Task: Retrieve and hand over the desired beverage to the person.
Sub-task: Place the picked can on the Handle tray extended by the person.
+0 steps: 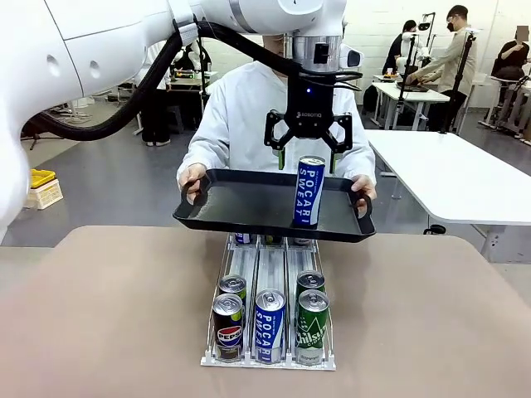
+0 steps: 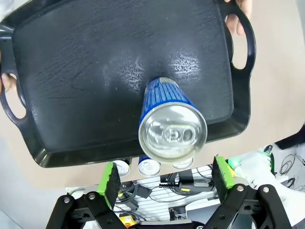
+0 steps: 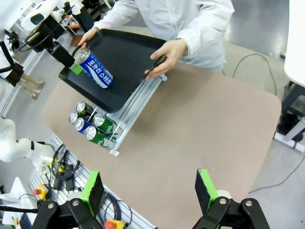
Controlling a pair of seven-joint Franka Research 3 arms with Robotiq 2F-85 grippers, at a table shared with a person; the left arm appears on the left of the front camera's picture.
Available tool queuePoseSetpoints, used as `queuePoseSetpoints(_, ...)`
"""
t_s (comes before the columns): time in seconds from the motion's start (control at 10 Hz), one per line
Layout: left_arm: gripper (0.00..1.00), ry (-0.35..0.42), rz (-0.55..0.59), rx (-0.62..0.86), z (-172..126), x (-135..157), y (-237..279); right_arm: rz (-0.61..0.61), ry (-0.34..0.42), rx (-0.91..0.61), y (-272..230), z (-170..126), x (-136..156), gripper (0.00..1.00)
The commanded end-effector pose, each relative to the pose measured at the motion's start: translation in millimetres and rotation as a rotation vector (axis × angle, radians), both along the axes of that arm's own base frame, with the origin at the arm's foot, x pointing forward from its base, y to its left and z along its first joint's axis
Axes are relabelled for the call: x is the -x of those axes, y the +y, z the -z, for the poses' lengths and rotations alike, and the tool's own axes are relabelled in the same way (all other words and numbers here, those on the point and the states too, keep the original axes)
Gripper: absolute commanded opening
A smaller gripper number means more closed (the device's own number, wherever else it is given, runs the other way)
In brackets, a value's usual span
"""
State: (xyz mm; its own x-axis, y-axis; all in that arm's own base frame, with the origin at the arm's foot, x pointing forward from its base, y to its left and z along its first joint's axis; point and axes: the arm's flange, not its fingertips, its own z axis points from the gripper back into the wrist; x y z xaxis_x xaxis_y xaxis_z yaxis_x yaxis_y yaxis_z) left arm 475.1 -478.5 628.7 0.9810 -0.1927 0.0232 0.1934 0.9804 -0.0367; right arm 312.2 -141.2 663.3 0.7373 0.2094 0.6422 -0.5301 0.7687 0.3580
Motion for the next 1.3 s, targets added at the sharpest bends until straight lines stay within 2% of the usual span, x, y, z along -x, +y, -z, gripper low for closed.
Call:
queuePoseSetpoints(0.0, 1.00, 0.029, 0.032, 0.060, -33, 8, 6, -0.009, -0.010, -0.016, 1, 0, -2, 1.00)
queuePoseSetpoints(0.1, 1.00, 0.012, 0.064, 0.094, -48, 33, 33, -0.009, -0.010, -0.016, 1, 0, -2, 1.00)
queuePoseSetpoints(0.2, 1.00, 0.003, 0.165, 0.132, -56, 65, 76, -0.009, -0.010, -0.016, 1, 0, -2, 1.00)
queuePoseSetpoints(0.4, 1.00, -0.037, 0.232, 0.168, -47, 108, 141, -0.009, -0.010, -0.016, 1, 0, -2, 1.00)
queuePoseSetpoints(0.6, 1.00, -0.117, 0.289, 0.176, -39, 142, 193, -0.009, -0.010, -0.016, 1, 0, -2, 1.00)
queuePoseSetpoints(0.8, 1.00, -0.151, 0.310, 0.220, -32, 155, 221, -0.009, -0.010, -0.016, 1, 0, -2, 1.00)
queuePoseSetpoints(1.0, 1.00, -0.181, 0.285, 0.222, -29, 161, 227, -0.009, -0.010, -0.016, 1, 0, -2, 1.00)
queuePoseSetpoints(1.2, 1.00, -0.176, 0.254, 0.221, -32, 150, 223, -0.009, -0.010, -0.016, 1, 0, -2, 1.00)
